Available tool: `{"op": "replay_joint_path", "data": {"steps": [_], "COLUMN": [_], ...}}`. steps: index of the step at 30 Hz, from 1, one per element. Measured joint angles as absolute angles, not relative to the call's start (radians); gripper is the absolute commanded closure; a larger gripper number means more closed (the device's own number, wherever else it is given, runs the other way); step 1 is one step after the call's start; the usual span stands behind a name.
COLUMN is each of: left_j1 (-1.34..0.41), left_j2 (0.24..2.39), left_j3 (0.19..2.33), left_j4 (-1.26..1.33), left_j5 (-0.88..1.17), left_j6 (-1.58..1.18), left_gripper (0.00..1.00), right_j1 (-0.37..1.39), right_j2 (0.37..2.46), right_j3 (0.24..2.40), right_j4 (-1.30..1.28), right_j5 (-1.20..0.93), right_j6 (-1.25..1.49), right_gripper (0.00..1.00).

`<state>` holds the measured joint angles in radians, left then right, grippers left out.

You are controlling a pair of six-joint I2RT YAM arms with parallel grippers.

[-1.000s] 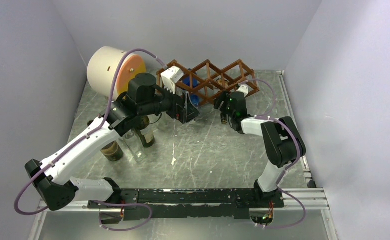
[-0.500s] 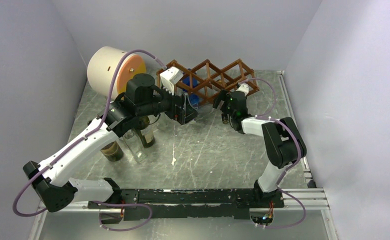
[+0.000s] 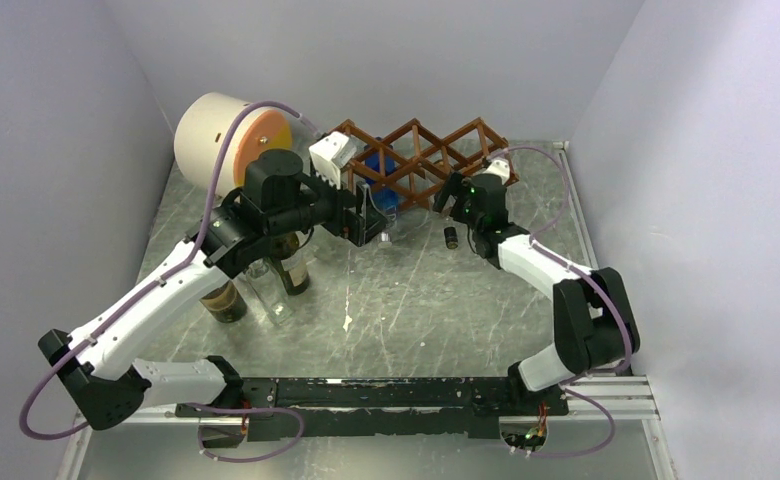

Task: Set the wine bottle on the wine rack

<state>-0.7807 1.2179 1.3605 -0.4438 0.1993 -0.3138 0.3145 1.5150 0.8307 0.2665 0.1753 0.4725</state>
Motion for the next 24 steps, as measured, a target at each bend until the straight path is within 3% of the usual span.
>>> {"op": "replay_joint_path", "data": {"steps": [9, 20, 24], "left_j1": [-0.781, -0.781, -0.781], "left_j2": [1.192, 1.192, 1.192], "left_j3": [1.361, 1.361, 1.361], "left_j4": [-0.447, -0.447, -0.448], "left_j5": [0.134, 0.124, 0.118], "left_j6": [-0.303, -0.303, -0.303], "left_gripper": [0.01, 0.01, 0.01], "right_j1": [0.315, 0.318, 0.322], "right_j2": [1.463, 1.533, 1.560], "right_j3": [0.858, 0.868, 0.895], "right_j4": [-0.017, -0.088, -0.086], "right_j5": [0.184, 0.099, 0.070], "right_j6": [0.463, 0.419, 0.385], "right_gripper": [0.14, 0.62, 0.71]}}
